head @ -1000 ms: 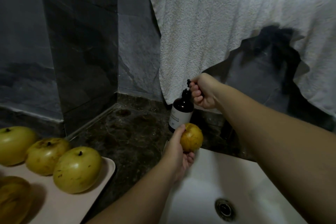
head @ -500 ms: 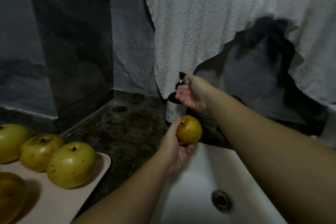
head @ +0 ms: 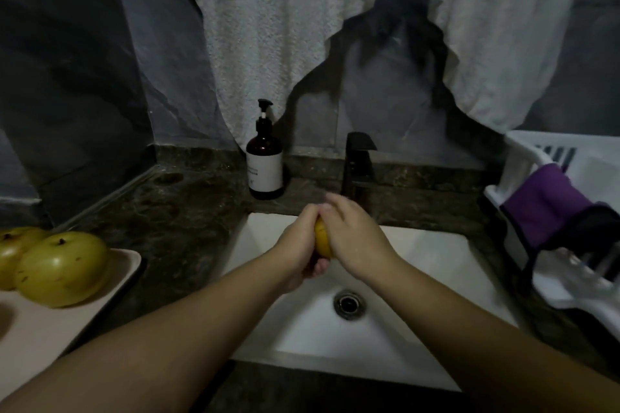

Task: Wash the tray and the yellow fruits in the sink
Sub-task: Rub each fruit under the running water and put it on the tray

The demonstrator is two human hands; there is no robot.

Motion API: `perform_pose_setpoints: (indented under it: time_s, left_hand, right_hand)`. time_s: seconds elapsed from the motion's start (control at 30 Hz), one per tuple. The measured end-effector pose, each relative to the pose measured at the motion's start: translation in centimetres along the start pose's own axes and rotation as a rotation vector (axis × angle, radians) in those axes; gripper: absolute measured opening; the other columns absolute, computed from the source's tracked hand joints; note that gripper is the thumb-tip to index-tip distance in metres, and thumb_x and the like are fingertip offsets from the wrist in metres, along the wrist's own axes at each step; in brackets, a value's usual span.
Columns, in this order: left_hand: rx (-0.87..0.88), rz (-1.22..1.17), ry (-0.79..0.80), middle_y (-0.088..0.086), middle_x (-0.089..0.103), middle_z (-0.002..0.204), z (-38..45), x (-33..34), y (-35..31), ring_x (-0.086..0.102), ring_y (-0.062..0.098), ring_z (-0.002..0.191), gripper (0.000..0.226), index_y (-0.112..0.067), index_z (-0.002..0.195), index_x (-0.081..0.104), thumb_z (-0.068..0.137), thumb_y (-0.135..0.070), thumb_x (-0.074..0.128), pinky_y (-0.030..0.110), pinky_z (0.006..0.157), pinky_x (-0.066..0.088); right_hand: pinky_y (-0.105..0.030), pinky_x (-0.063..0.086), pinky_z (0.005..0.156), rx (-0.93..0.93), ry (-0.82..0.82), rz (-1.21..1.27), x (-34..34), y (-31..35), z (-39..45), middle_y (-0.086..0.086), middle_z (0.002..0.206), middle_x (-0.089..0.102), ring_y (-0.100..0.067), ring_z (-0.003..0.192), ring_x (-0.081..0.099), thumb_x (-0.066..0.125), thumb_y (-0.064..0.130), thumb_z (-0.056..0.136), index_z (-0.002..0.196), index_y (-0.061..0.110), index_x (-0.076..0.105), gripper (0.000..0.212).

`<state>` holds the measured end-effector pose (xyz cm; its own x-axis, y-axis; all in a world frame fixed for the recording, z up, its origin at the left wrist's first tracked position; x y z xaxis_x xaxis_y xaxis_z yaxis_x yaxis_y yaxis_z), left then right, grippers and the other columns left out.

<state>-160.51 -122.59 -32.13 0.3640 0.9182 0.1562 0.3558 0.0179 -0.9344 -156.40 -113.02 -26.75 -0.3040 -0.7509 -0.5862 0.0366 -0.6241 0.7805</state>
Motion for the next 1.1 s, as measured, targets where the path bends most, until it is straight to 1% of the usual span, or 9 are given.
perform_pose_setpoints:
  time_s: [0.1,0.23,0.37,0.5,0.6,0.73,0.9,0.97,1.1]
  left_hand:
    - [-0.015,0.022,0.034,0.005,0.063,0.078,-0.1,2.5,1.0,0.055,0.013,0.056,0.059,-0.019,0.115,0.070,0.094,-0.067,0.042,0.024,0.047,0.040]
    - [-0.066,0.016,0.065,0.009,0.059,0.072,0.0,4.5,1.5,0.051,0.017,0.051,0.060,-0.011,0.114,0.065,0.093,-0.064,0.049,0.023,0.043,0.038]
    - [-0.236,-0.192,0.149,0.003,0.051,0.058,-0.2,7.1,2.5,0.050,0.013,0.044,0.042,-0.015,0.081,0.060,0.088,-0.055,0.051,0.019,0.042,0.038]
    - [-0.185,-0.342,0.192,0.017,0.072,0.087,0.9,7.6,2.8,0.071,0.024,0.072,0.054,-0.003,0.109,0.068,0.099,-0.054,0.050,0.029,0.069,0.057]
    - [-0.236,-0.323,0.225,0.023,0.074,0.114,0.3,7.8,3.0,0.077,0.034,0.095,0.051,-0.005,0.133,0.062,0.106,-0.045,0.045,0.041,0.070,0.065]
    - [-0.255,-0.103,0.198,0.014,0.078,0.108,-0.3,7.8,3.3,0.078,0.029,0.089,0.058,-0.015,0.130,0.068,0.101,-0.061,0.047,0.034,0.056,0.062]
    - [-0.088,-0.256,0.111,0.014,0.076,0.116,0.6,7.5,2.0,0.076,0.026,0.097,0.053,-0.018,0.127,0.066,0.098,-0.061,0.055,0.035,0.063,0.062]
    - [-0.033,-0.157,0.078,0.012,0.076,0.108,1.1,7.2,1.6,0.077,0.024,0.087,0.057,-0.019,0.126,0.066,0.099,-0.066,0.048,0.033,0.062,0.061]
    - [-0.165,-0.048,0.191,0.008,0.066,0.066,0.7,7.2,2.5,0.066,0.017,0.052,0.081,-0.013,0.102,0.069,0.086,-0.087,0.040,0.023,0.046,0.052]
  right_hand:
    - [-0.027,0.040,0.102,-0.143,-0.088,-0.070,-1.6,-1.3,-1.0,0.012,0.144,0.053,-0.008,0.129,0.049,0.036,0.051,0.100,0.142,0.033,0.057,0.050]
    - [-0.030,0.047,0.075,0.246,-0.047,0.339,-3.0,-5.3,-0.9,0.008,0.119,0.063,-0.009,0.100,0.059,0.049,0.056,0.099,0.120,0.043,0.061,0.028]
    - [-0.022,0.044,0.085,-0.107,-0.170,-0.076,-3.8,-4.4,-0.9,0.021,0.123,0.052,0.000,0.104,0.052,0.049,0.055,0.090,0.127,0.043,0.060,0.040]
    - [-0.020,0.046,0.058,0.173,-0.130,0.335,-4.7,-6.5,0.2,0.013,0.107,0.063,-0.003,0.091,0.058,0.057,0.059,0.092,0.100,0.039,0.067,0.023]
    - [-0.027,0.043,0.066,0.295,-0.077,0.259,-4.0,-8.0,0.0,0.011,0.103,0.060,-0.009,0.090,0.058,0.056,0.063,0.093,0.102,0.039,0.064,0.026]
    - [-0.022,0.038,0.074,-0.044,-0.086,-0.165,-3.5,-6.2,0.1,0.011,0.108,0.052,-0.008,0.099,0.053,0.049,0.048,0.101,0.116,0.039,0.068,0.026]
    - [-0.033,0.050,0.083,0.217,-0.137,0.379,-4.0,-6.7,0.4,0.009,0.110,0.064,-0.013,0.099,0.060,0.050,0.052,0.100,0.100,0.040,0.062,0.017]
    - [-0.033,0.050,0.076,0.279,-0.155,0.361,-3.8,-7.1,0.0,0.006,0.105,0.063,-0.013,0.092,0.061,0.049,0.059,0.098,0.102,0.038,0.057,0.023]
    - [-0.027,0.040,0.073,-0.008,-0.208,-0.002,-5.1,-5.3,-0.3,0.006,0.115,0.057,-0.011,0.098,0.056,0.048,0.053,0.100,0.119,0.036,0.057,0.027]
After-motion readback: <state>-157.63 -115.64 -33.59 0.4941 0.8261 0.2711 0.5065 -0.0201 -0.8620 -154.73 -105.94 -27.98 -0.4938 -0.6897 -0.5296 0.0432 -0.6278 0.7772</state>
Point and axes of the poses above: each hand's wrist, its own z-axis towards the middle knuckle, its own x-axis out of the palm, y = z × x, the point moved 6 cm from there along z, towards the middle knuckle
